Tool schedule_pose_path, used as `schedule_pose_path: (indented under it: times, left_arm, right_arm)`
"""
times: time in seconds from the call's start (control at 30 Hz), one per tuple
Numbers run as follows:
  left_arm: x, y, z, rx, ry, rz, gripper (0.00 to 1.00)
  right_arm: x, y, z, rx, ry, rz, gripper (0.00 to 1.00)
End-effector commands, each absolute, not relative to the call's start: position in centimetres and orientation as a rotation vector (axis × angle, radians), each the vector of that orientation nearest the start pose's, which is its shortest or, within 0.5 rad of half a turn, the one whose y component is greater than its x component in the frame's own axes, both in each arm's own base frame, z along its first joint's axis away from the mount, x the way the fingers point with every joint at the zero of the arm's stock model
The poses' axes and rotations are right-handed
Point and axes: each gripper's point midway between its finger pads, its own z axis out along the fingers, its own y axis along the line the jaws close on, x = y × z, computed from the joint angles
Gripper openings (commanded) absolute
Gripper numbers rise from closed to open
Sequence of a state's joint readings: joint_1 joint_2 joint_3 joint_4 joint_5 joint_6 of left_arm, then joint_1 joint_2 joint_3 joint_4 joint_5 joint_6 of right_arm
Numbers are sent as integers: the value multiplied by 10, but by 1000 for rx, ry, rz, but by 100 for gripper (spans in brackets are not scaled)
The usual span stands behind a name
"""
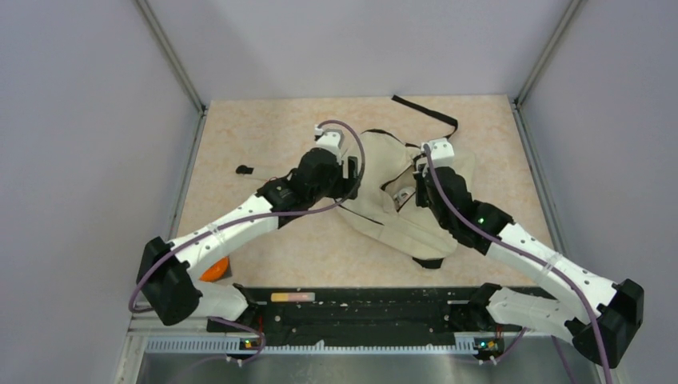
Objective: Pack the student bag
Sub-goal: Place the stationery in the student bag, then pick up the stationery from the center of the board.
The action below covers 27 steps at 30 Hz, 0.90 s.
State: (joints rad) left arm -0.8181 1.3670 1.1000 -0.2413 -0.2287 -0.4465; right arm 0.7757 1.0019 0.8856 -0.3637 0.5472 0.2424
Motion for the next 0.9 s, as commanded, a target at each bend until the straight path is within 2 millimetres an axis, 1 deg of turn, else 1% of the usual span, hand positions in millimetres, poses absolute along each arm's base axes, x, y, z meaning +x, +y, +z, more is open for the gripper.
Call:
schedule_pose_path:
  times: [0.0,0.1,0.17,0.23,0.3,0.37,0.47,0.57,0.67,0.73,0.8,0.87]
  left_arm:
    - [302,-214,198,130,2249,-291,82]
    - [307,-167,195,27,2295,-170,82]
    - [314,-139,196,-46,2287,-100,84]
    - [320,-111,192,-123,2295,-40,84]
    - [324,-90,185,-179,2309,8,84]
    - [329,-74,178,-220,2313,29,85]
    - [340,-62,170,-262,2309,18,85]
    - [350,-56,159,-289,2317,-11,85]
    - [357,-49,142,-304,2344,-12,84]
    - [363,-50,132,-312,2351,-53,82]
    - [371,-57,126,-302,2342,-114,81]
    - [379,-61,120,-296,2347,-134,81]
  right_arm:
    - [282,168,262,-176,1830,216,0]
    - [281,170,262,-193,1821,228,0]
    - [280,171,260,-199,1824,233,0]
    - [280,172,259,-200,1821,245,0]
    - [279,174,258,-202,1821,255,0]
    - [279,175,258,-205,1821,263,0]
    - [279,176,257,-208,1823,266,0]
    - [280,177,255,-209,1827,264,0]
    - [280,176,254,-210,1830,258,0]
    - [280,176,255,-209,1829,256,0]
    - [280,176,256,-209,1827,256,0]
    - [280,176,255,-209,1828,259,0]
